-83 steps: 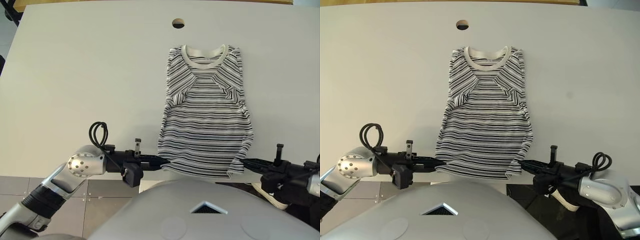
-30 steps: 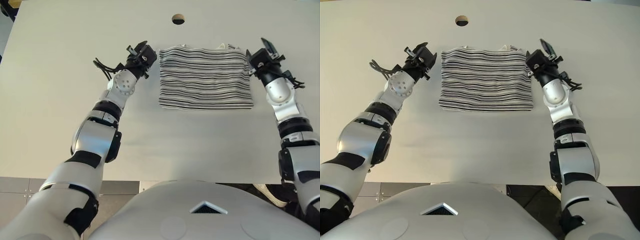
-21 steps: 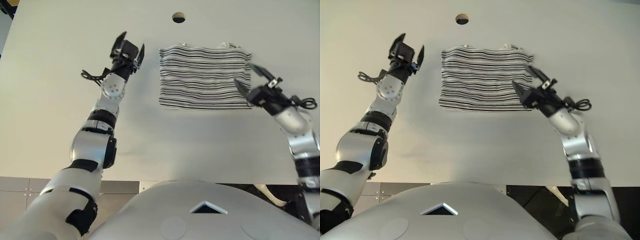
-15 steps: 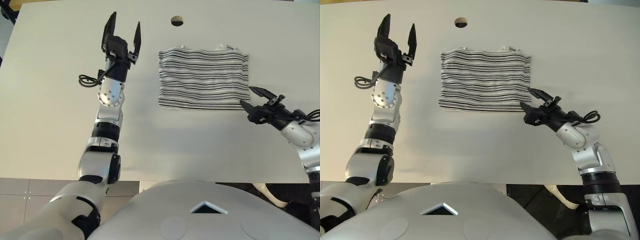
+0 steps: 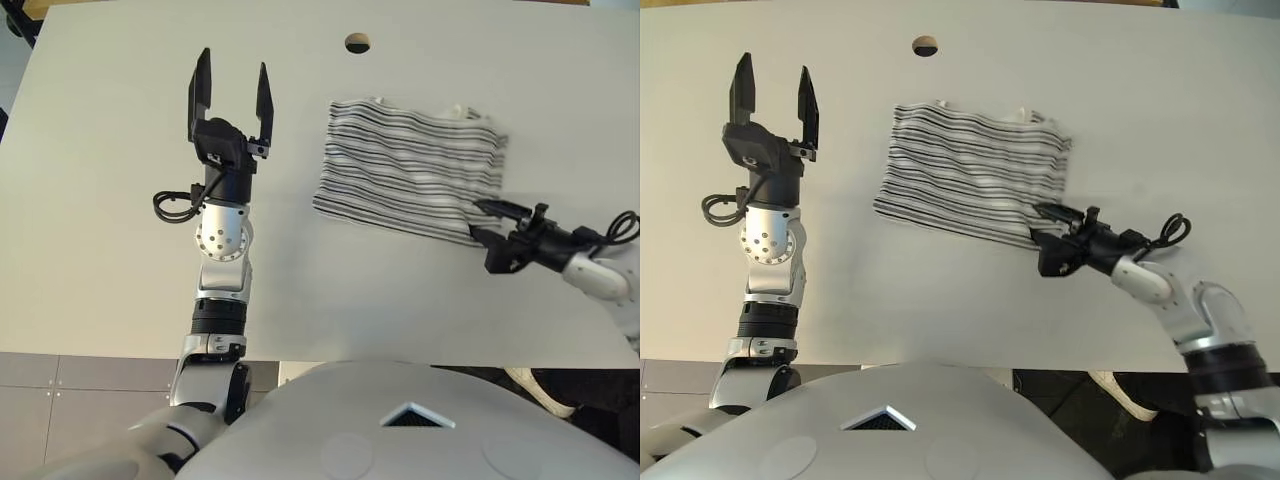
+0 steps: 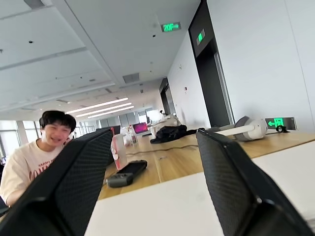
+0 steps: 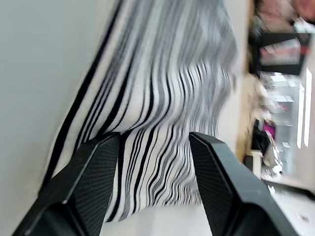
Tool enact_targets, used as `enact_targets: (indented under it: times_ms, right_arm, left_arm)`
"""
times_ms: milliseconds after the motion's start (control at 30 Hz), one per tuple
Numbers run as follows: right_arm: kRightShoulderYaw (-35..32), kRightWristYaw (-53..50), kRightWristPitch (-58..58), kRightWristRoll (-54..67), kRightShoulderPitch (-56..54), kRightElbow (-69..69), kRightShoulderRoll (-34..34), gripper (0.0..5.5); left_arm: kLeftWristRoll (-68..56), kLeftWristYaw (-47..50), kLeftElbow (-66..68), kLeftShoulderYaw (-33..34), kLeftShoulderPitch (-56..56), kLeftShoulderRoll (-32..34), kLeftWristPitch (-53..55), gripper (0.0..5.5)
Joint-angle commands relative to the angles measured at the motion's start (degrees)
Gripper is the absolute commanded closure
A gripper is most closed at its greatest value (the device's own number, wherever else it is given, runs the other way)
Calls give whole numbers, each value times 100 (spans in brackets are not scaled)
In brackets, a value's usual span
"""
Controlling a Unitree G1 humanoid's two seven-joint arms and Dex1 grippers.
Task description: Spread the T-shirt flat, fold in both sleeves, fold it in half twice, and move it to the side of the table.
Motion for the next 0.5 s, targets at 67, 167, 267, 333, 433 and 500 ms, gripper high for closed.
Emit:
enact_targets:
  times_ms: [67, 167, 267, 333, 433, 500]
  right_arm:
    - [191, 564, 9, -215, 774, -1171, -276, 292]
    - [921, 825, -59, -545, 259, -1187, 286, 292]
    - [1867, 904, -138, -949, -508, -826, 1342, 292]
    - [2146, 803, -101, -1064, -787, -670, 1779, 292]
    - [2009, 583, 59, -1024, -1009, -902, 2033, 292]
    - [1752, 589, 129, -746, -945, -1301, 1952, 292]
  left_arm:
    - [142, 0, -226, 76, -41, 110, 157, 235]
    - [130, 41, -266, 191, -31, 170, 147, 235]
    - [172, 79, -138, 232, -15, 174, 65, 235]
    - [198, 95, 9, 237, -74, 165, 21, 235]
    - [184, 73, 171, 259, -171, 200, -31, 235]
    - [213, 62, 273, 255, -214, 233, -76, 235]
